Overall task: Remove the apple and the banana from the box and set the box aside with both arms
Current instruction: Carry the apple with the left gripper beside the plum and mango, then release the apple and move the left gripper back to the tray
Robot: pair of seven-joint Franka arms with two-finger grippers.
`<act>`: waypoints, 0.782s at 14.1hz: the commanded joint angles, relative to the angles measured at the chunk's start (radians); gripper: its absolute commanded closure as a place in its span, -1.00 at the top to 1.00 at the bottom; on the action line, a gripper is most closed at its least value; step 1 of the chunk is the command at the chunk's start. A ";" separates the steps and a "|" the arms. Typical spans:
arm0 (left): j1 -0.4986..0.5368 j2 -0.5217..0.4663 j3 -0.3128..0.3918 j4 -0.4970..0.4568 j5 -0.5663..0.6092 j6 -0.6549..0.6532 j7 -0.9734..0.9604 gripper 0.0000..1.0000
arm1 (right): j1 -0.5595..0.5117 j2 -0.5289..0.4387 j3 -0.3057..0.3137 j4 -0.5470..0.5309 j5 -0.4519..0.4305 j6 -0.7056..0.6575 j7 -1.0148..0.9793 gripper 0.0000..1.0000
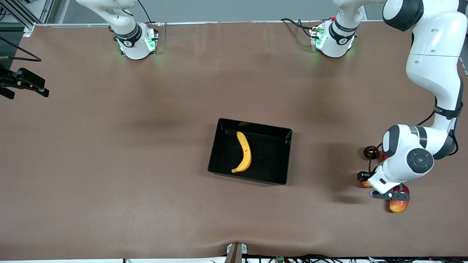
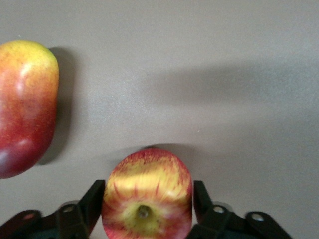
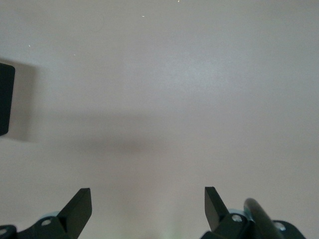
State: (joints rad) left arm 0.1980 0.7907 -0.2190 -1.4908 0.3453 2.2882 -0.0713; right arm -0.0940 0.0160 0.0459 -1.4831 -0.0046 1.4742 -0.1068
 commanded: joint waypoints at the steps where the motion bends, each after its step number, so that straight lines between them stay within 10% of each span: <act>1: 0.006 -0.034 -0.010 0.009 -0.014 -0.001 -0.004 1.00 | -0.026 -0.010 0.015 -0.005 0.018 -0.005 0.001 1.00; 11: -0.110 -0.136 -0.327 0.006 -0.011 -0.194 -0.488 1.00 | -0.027 -0.010 0.015 -0.003 0.018 -0.020 0.002 1.00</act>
State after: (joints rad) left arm 0.1424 0.6653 -0.5277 -1.4698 0.3388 2.1016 -0.4661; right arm -0.0945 0.0160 0.0455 -1.4835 -0.0046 1.4617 -0.1067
